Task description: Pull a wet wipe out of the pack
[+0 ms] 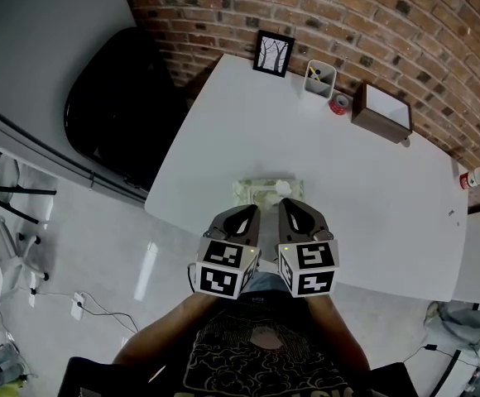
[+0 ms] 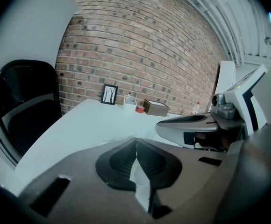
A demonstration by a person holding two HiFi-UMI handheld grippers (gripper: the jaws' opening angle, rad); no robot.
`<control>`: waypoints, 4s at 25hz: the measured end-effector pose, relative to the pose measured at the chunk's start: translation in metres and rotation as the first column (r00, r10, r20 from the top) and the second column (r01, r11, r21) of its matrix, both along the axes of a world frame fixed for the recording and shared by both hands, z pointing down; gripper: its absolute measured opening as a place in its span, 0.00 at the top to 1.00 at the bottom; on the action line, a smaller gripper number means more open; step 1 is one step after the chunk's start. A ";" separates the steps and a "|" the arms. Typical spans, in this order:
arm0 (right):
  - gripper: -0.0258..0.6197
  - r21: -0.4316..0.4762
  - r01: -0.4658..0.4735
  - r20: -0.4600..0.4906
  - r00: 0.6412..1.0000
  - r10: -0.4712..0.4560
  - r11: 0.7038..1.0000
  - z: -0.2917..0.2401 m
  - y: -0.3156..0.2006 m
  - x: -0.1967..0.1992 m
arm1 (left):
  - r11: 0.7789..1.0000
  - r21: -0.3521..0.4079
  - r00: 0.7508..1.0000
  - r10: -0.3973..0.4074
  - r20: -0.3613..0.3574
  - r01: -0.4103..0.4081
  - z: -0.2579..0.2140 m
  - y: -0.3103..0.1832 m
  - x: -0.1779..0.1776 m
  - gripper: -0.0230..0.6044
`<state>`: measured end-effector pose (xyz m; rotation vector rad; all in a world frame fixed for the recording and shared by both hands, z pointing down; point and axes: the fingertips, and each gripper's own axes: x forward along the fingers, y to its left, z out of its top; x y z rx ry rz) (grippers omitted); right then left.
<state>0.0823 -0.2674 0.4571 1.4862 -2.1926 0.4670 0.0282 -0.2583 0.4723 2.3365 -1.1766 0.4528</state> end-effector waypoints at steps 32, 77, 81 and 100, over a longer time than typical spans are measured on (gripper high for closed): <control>0.93 0.147 -0.107 0.053 0.994 0.100 0.983 -0.060 0.049 0.005 | 0.997 0.067 0.999 0.048 -0.022 -0.046 -0.027 0.046 -0.005 0.94; 0.93 0.179 -0.122 0.035 0.992 0.118 0.976 -0.065 0.197 -0.039 | 0.983 0.167 0.995 0.088 -0.042 -0.079 -0.058 0.172 -0.032 0.94; 0.93 0.182 -0.119 0.031 0.993 0.115 0.976 -0.067 0.203 -0.042 | 0.983 0.168 0.995 0.089 -0.042 -0.080 -0.059 0.180 -0.035 0.94; 0.93 0.192 -0.109 0.029 0.994 0.105 0.975 -0.068 0.218 -0.049 | 0.983 0.169 0.996 0.083 -0.034 -0.076 -0.058 0.195 -0.043 0.94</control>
